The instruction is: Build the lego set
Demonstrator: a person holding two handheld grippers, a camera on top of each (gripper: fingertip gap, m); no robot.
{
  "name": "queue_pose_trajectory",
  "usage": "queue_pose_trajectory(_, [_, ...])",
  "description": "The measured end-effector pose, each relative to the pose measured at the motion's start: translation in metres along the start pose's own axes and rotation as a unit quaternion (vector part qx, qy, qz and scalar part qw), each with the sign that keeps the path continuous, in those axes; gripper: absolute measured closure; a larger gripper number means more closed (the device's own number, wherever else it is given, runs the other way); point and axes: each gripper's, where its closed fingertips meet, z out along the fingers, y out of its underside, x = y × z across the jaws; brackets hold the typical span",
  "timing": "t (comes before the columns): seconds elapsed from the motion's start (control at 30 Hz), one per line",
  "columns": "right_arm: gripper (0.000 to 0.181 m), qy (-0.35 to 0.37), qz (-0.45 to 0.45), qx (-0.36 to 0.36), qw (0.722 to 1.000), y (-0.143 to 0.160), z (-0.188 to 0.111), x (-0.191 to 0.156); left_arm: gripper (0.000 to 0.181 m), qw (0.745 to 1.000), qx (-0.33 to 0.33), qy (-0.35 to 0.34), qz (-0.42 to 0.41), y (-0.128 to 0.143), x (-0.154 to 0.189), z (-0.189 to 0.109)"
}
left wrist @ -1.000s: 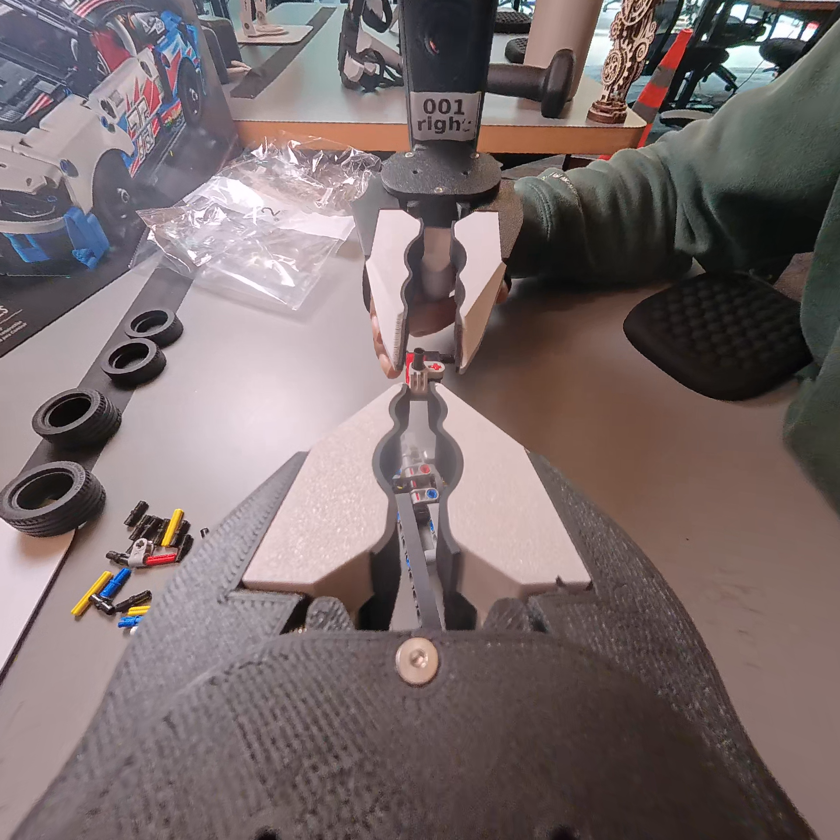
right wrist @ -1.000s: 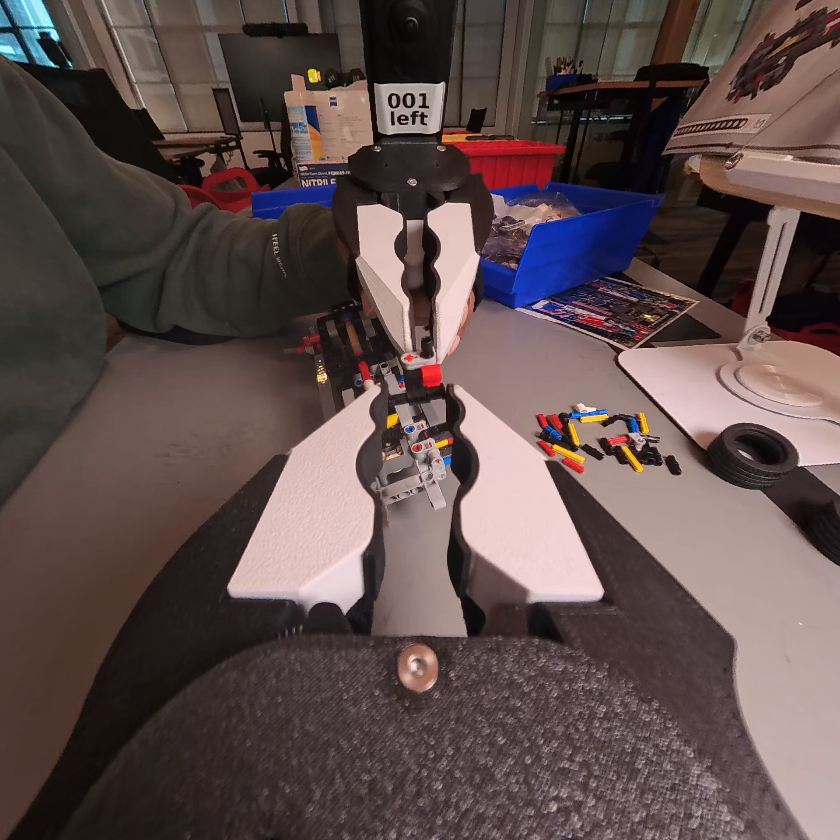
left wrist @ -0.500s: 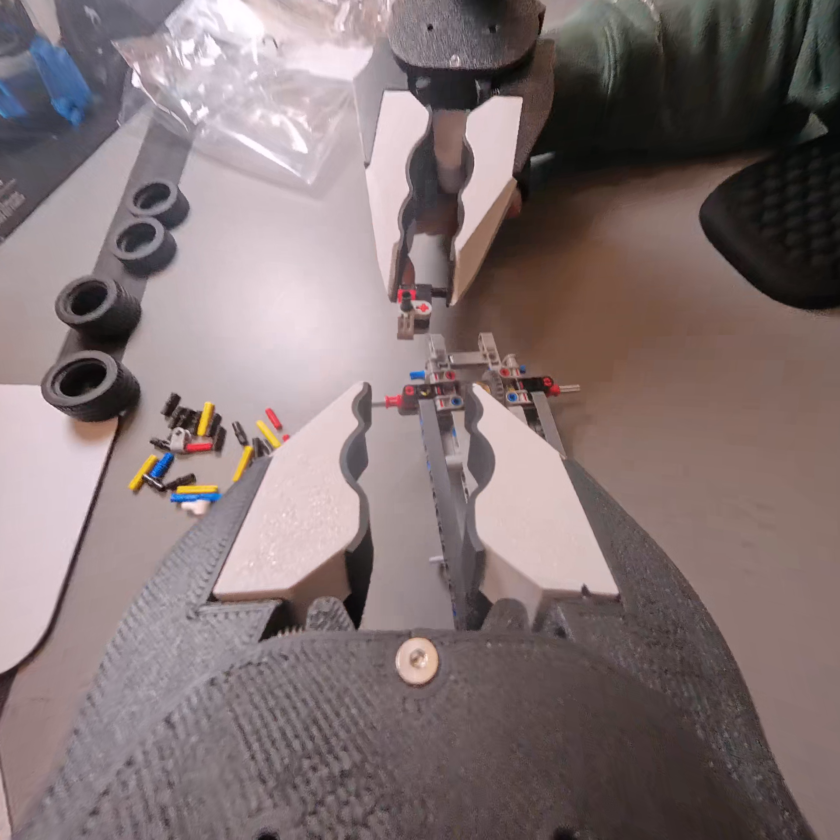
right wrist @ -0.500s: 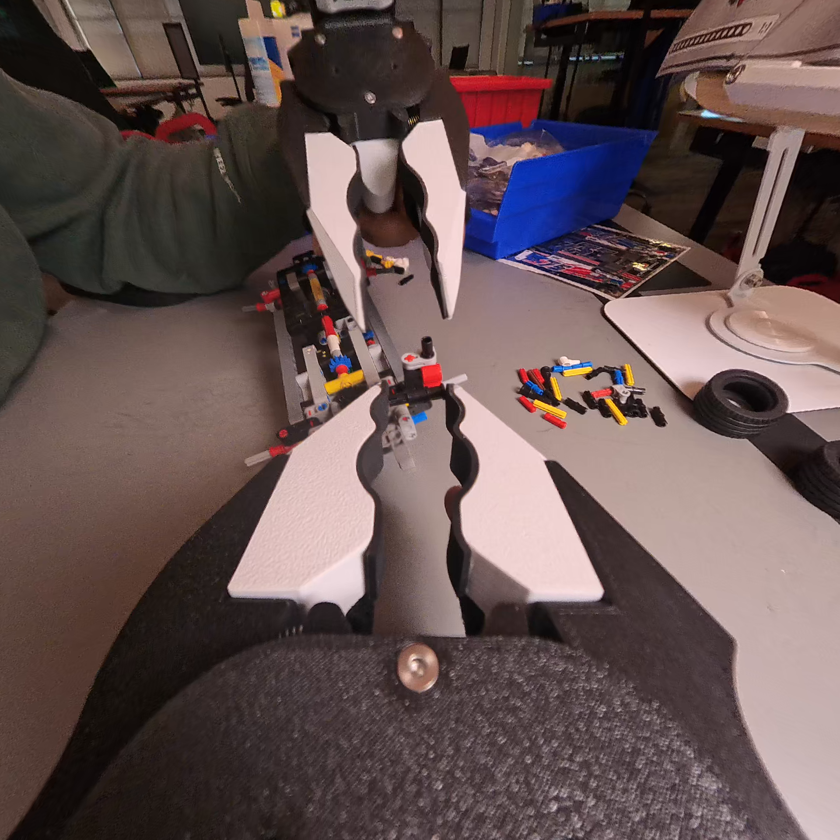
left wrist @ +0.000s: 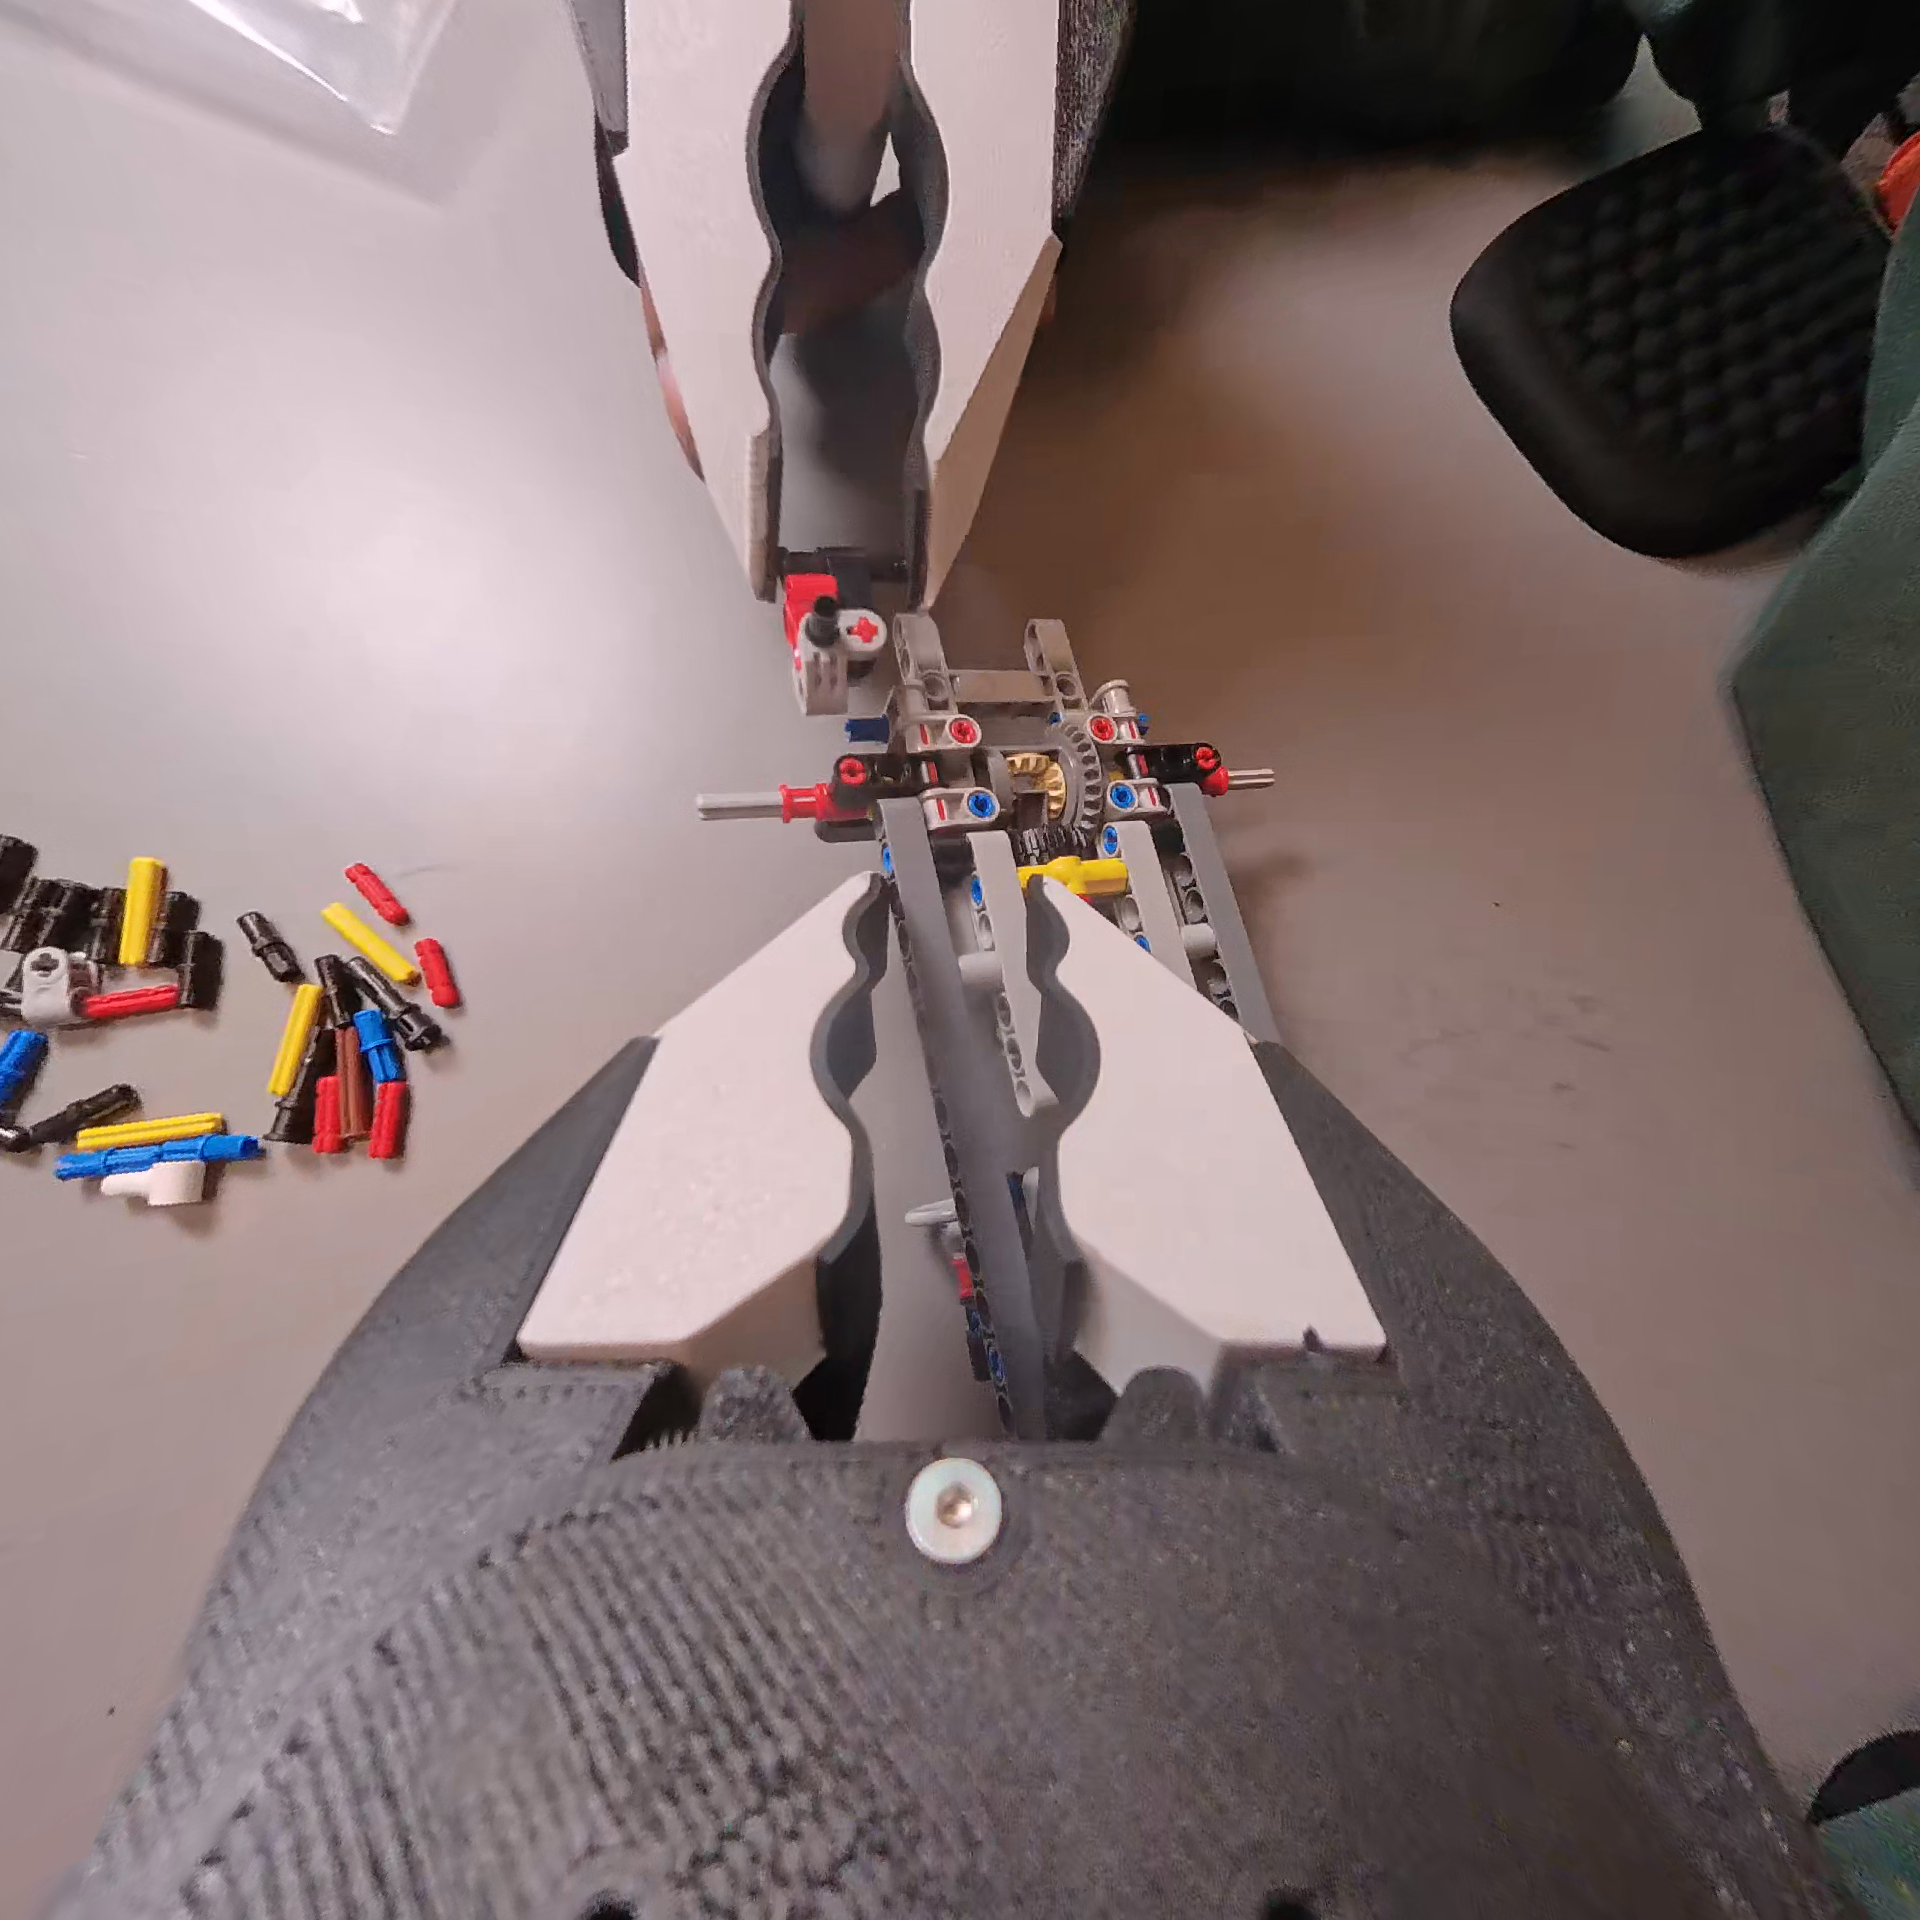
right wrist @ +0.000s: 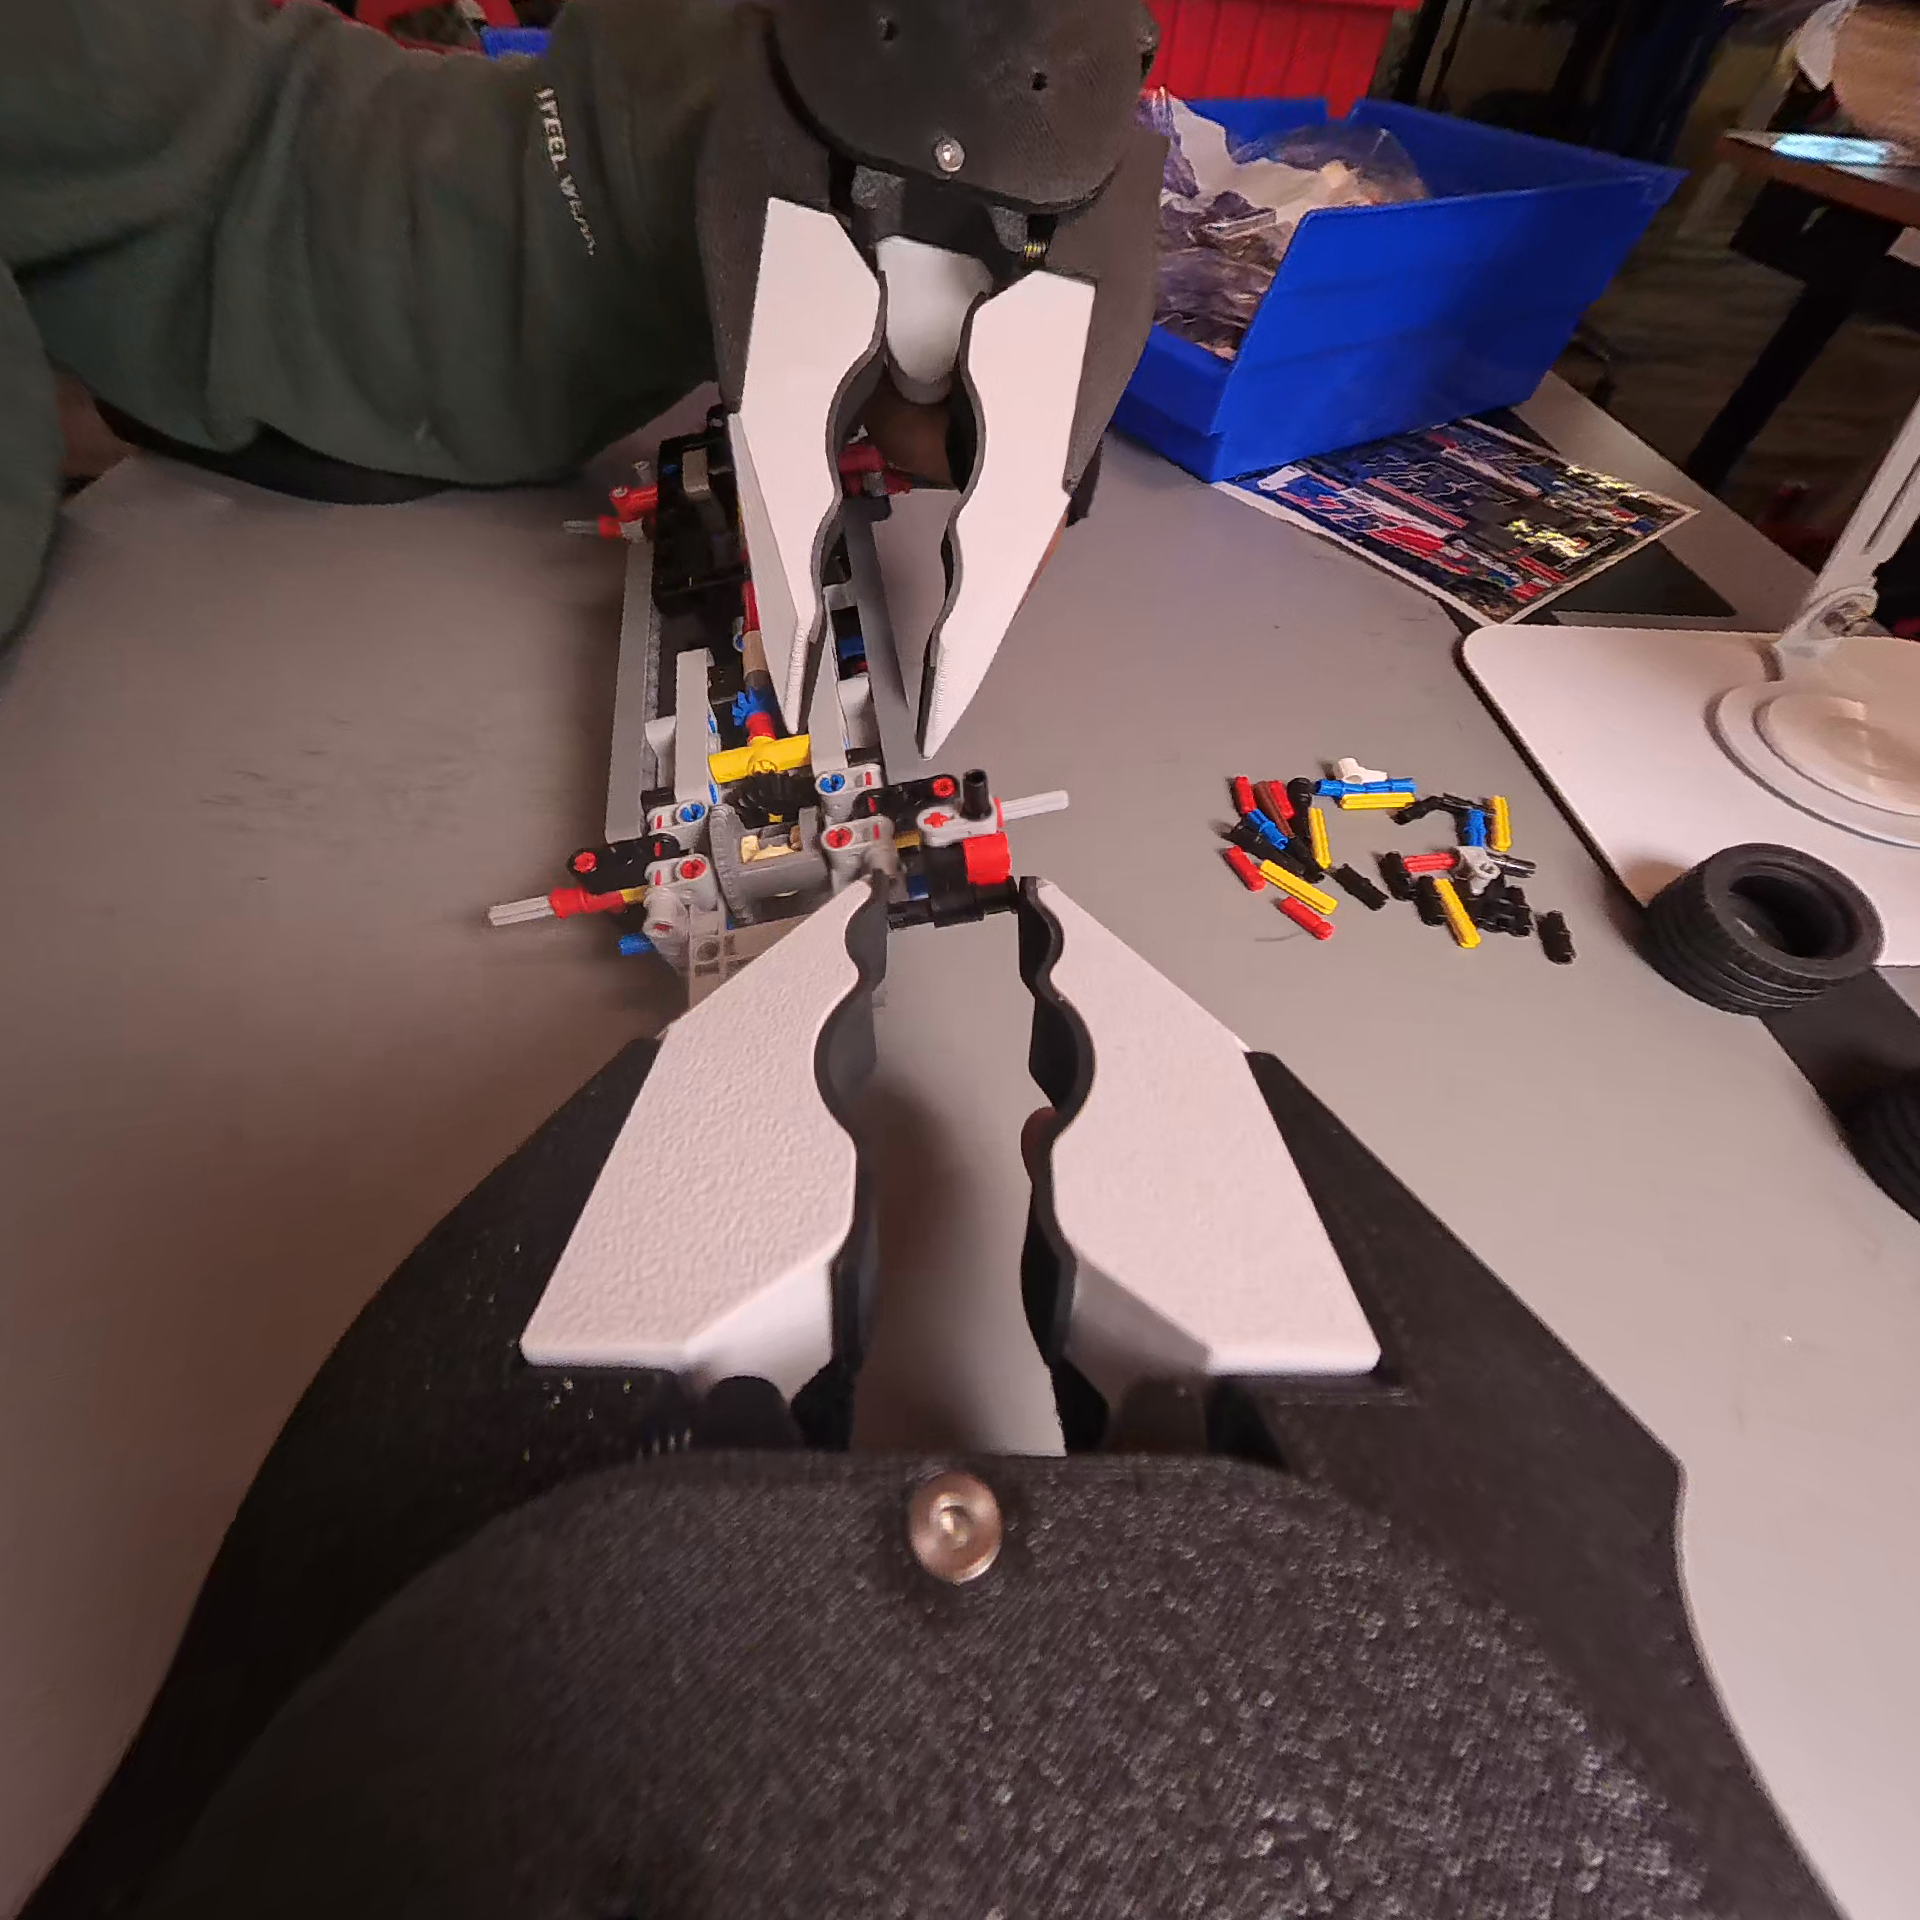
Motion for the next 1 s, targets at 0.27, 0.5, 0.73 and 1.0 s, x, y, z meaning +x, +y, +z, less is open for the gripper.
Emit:
queue_pose_trajectory(0.27, [0.159,-0.008,-0.023,-0.019,1.0,0.003,0.007,-0.013,0.156,1.0,0.002,0.015,0.027,0.0,0.008,0.0])
queue_pose_trajectory(0.5, [0.159,-0.013,-0.025,-0.019,0.999,0.003,0.007,-0.017,0.156,0.999,0.007,0.023,0.034,0.0,0.01,-0.001])
queue_pose_trajectory(0.73, [0.159,-0.018,-0.029,-0.029,0.999,0.006,0.008,-0.02,0.157,0.999,0.011,0.026,0.04,-0.001,0.011,-0.001])
queue_pose_trajectory(1.0, [0.159,-0.014,-0.025,-0.034,0.999,0.007,0.011,-0.021,0.157,0.999,0.009,0.025,0.039,-0.001,0.012,0.0])
